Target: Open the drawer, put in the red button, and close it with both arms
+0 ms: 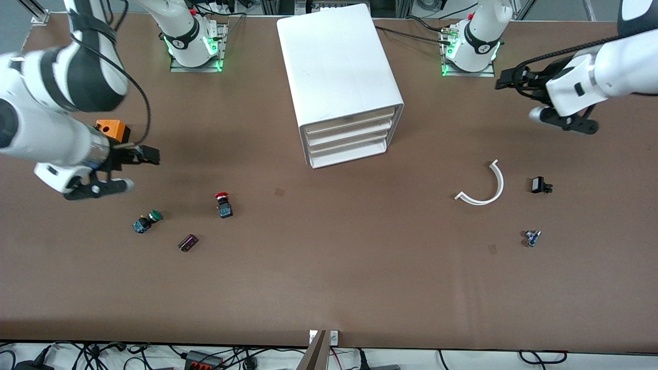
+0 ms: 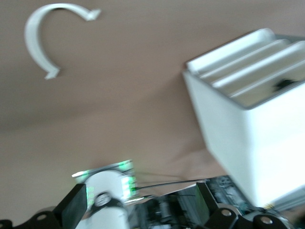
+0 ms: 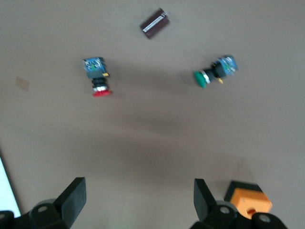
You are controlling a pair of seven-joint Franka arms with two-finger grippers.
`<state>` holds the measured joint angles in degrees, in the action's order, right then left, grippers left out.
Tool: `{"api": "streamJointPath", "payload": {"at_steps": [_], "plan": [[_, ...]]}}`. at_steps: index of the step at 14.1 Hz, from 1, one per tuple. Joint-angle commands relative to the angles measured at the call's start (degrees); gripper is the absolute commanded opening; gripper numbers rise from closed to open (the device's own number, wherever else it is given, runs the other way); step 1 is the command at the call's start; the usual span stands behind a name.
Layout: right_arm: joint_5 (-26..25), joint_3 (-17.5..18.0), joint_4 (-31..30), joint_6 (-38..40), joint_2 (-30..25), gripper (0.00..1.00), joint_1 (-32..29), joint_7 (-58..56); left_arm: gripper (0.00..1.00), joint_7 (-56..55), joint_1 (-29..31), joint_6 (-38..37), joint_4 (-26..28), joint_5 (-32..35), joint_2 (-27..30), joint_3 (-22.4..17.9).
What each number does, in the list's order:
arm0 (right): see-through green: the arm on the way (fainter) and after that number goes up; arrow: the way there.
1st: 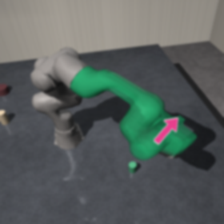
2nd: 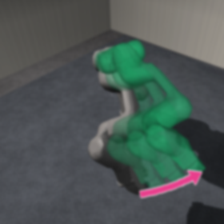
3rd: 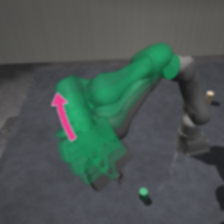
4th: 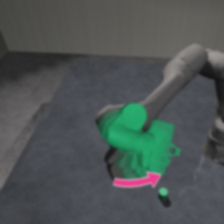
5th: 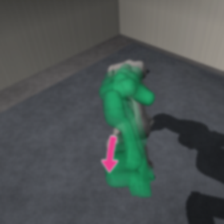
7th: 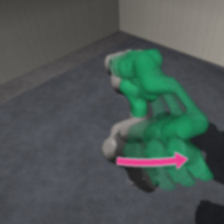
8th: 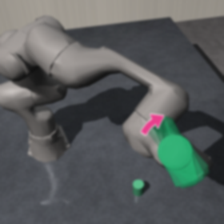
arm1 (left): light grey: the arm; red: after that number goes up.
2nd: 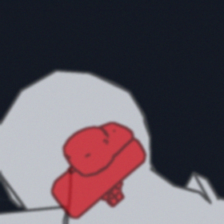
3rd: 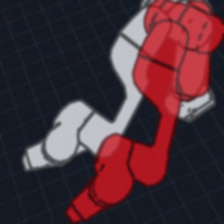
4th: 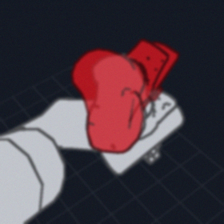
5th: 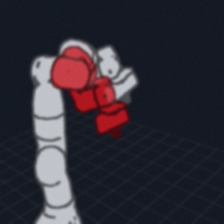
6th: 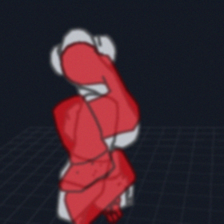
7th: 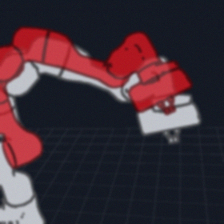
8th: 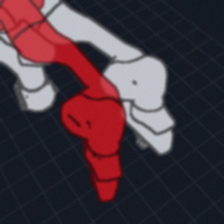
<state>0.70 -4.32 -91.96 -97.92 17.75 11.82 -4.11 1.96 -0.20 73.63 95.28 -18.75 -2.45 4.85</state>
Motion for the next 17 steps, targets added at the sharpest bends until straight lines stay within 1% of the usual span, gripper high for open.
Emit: {"api": "streamJointPath", "payload": {"at_steps": [1, 4, 5, 7, 9, 11, 12, 14, 16, 17], "plan": [[0.01, -0.07, 6.08, -3.57, 7.90, 1.00, 2.32, 0.50, 1.00, 2.43, -0.77, 6.24, -0.18, -7.15, -6.75, 0.24], [0.18, -0.07, 6.09, -11.04, 13.08, 1.00, 4.61, 0.59, 1.00, 9.70, -1.03, 15.28, 0.08, -17.26, -14.83, 0.51], [0.44, 0.02, 6.09, -13.07, 15.19, 1.00, 4.88, 0.68, 1.00, 12.43, -1.38, 18.79, 0.17, -20.33, -17.91, 1.29], [2.98, 0.02, 6.09, -16.24, 19.24, 1.00, 5.06, 0.33, 1.00, 15.96, -2.26, 26.26, 0.17, -22.73, -23.10, 4.10], [3.35, 0.80, 6.09, -18.53, 22.58, 1.00, 5.76, -0.37, 1.00, 16.41, -2.18, 30.50, 0.26, -24.31, -26.45, 8.22], [3.52, 1.51, 6.09, -18.88, 24.00, 1.00, 5.85, -0.46, 1.00, 19.99, -2.27, 31.04, 1.39, -24.93, -27.51, 9.55], [3.52, 2.03, 6.09, -18.89, 24.26, 1.00, 5.67, -1.24, 1.00, 25.06, -1.92, 30.78, 2.10, -27.11, -29.00, 9.91], [3.61, 2.13, 6.00, -18.89, 25.14, 1.00, 5.85, -4.49, 1.00, 36.31, -2.17, 30.87, 6.21, -34.64, -31.29, 9.91], [3.61, 2.13, 6.00, -18.97, 25.93, 1.00, 5.85, -5.82, 1.00, 39.87, -3.66, 31.04, 10.61, -41.34, -31.39, 10.00], [3.61, 2.13, 6.00, -18.98, 26.28, 1.00, 5.85, -5.82, 1.00, 40.14, -4.28, 31.04, 12.46, -42.59, -31.04, 10.09]]}}
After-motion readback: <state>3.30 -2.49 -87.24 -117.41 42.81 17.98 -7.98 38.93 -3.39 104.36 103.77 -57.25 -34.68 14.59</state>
